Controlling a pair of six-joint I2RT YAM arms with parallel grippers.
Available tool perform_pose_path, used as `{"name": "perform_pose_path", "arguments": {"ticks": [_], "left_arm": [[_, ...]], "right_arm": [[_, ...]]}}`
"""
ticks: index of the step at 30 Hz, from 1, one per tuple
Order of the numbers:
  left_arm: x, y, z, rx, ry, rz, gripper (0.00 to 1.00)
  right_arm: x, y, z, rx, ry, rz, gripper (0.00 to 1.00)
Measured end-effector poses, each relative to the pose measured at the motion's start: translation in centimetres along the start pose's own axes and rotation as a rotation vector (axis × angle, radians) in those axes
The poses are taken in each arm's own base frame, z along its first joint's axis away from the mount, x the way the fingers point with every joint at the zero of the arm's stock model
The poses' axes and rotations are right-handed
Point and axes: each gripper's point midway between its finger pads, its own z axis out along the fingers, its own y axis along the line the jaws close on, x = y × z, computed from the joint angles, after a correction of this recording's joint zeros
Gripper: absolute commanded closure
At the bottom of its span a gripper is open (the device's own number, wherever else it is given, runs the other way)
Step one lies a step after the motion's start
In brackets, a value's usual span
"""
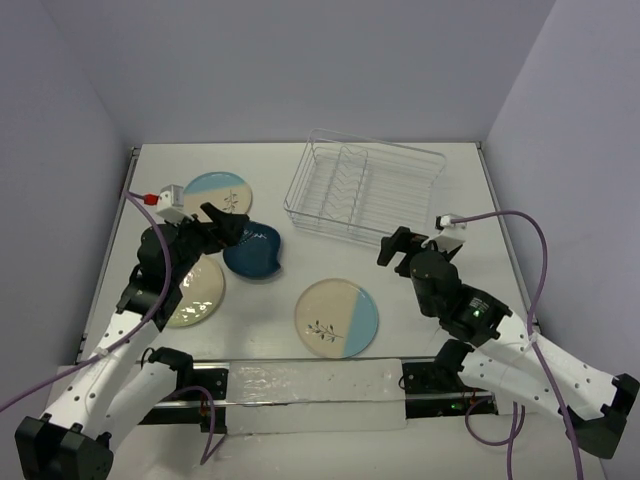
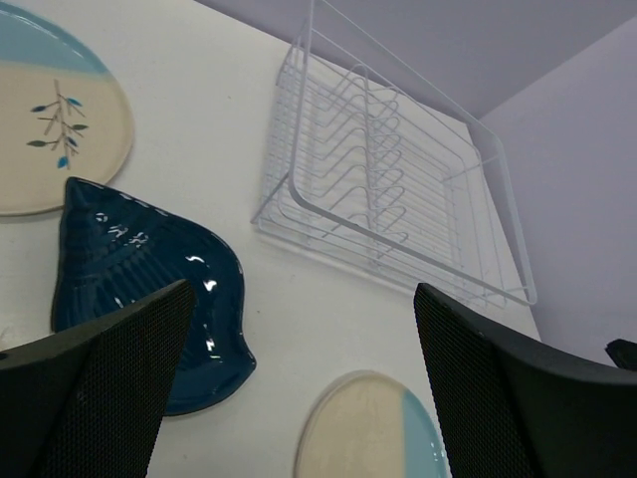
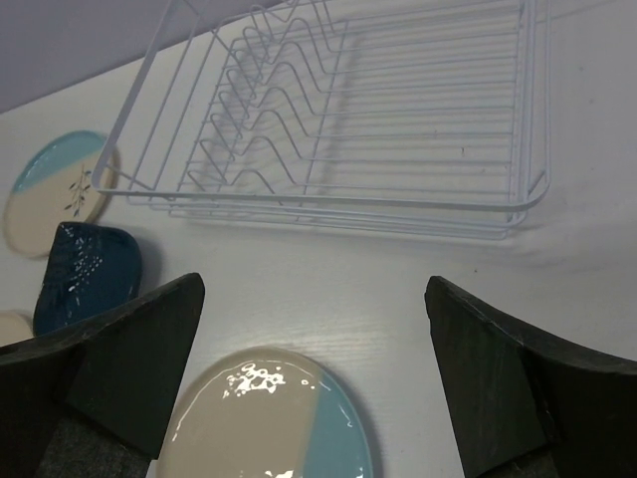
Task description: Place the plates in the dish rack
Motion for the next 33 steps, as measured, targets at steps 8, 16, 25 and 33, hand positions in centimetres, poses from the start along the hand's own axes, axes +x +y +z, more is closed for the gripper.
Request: {"name": "perform_pose_path", "arguments": {"ticks": [8,16,25,33], "left_arm": [[7.2,-1.3,1.4,0.104,0.203,-0.05,0.01],[14.3,-3.2,0.4,0.141,0.393,-0.019,0.01],[21.6,-1.5,-2.6,0.092,0.587,0.014,0.02],[25.5,-1.1,-4.1,0.077,0.709,0.037,0.31]], "right_arm": [[1.9,1.9,-0.3,-0.104,0.097,-0.031,0.0],[5.6,4.8,-2.2,-0.317,0.275,-0.041,0.0],[12.9,3.7,-3.4,-0.367,0.513,-0.088,0.0],[16.6,1.8,-3.3,-0.285,0.621,-0.088,0.0]]}}
